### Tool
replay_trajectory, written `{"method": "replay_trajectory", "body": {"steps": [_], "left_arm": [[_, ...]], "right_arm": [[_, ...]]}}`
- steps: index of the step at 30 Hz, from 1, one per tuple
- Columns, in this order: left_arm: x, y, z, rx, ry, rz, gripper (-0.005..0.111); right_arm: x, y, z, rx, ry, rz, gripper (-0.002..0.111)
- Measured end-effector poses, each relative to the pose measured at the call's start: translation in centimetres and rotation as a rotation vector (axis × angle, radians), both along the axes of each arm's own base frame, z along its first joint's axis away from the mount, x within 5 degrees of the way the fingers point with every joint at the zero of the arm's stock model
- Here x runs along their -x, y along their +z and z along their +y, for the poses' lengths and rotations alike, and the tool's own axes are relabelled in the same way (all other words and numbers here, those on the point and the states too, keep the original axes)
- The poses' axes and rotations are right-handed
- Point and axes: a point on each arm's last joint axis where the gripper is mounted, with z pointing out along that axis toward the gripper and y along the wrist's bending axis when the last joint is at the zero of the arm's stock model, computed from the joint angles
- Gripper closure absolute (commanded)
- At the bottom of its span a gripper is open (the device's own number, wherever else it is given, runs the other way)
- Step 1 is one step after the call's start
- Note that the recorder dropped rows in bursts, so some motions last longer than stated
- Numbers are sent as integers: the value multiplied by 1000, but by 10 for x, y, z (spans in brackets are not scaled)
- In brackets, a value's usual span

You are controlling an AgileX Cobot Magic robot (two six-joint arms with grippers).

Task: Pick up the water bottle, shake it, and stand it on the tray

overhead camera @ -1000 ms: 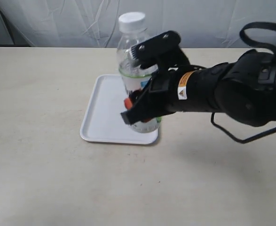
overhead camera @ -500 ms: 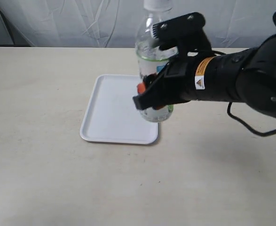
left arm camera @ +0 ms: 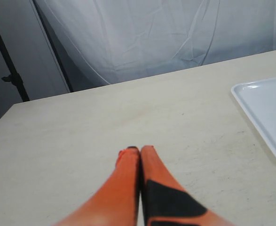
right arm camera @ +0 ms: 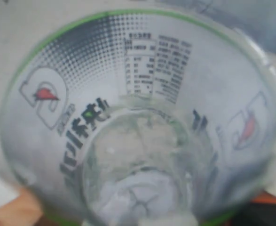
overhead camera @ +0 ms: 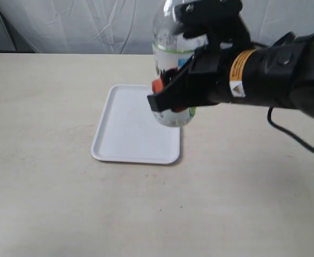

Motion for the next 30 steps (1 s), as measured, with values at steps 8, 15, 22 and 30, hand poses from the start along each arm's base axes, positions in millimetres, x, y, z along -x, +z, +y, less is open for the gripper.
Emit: {"method": "replay_trajectory", "body": {"steps": [8, 15, 22, 30], "left_arm": [[0, 0, 0, 0, 0, 0, 106], [0, 0, 0, 0, 0, 0, 106], [0, 0, 0, 0, 0, 0, 106], [0, 0, 0, 0, 0, 0, 106]], "right_arm": [[9, -19, -11, 34, -7, 47, 109], [12, -18, -21, 111, -18, 20, 109], [13, 22, -28, 55, -33, -82, 109], [17, -12, -34, 149, -63, 20, 109]]}}
